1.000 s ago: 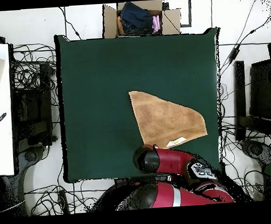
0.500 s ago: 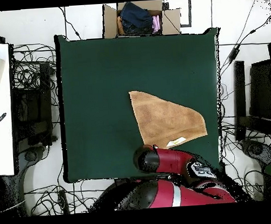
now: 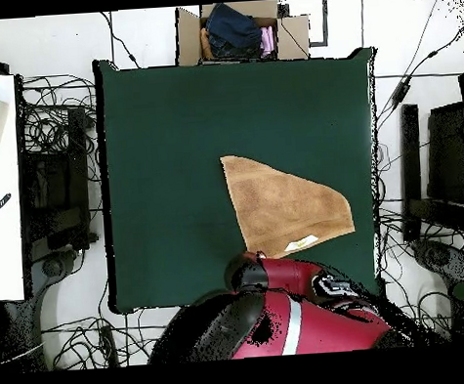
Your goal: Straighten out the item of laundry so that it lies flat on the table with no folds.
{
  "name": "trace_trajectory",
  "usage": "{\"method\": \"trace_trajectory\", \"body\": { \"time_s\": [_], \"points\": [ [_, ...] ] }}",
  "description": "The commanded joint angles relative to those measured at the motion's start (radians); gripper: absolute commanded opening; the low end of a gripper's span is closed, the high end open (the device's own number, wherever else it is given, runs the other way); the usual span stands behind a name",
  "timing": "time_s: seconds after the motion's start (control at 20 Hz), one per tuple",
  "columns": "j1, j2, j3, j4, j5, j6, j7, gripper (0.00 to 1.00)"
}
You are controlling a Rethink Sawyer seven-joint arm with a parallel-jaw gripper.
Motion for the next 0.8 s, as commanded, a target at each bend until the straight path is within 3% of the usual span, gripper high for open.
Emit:
{"method": "trace_trajectory", "body": {
  "time_s": [0.05,0.35,0.8],
  "points": [
    [0.024,0.058,0.022,-0.058,-0.030,-0.099,0.165,1.00],
    [0.019,0.070,0.025,-0.065,-0.030,-0.107,0.162,1.00],
    [0.033,0.143,-0.007,-0.056,-0.033,-0.214,0.196,1.00]
  ]
}}
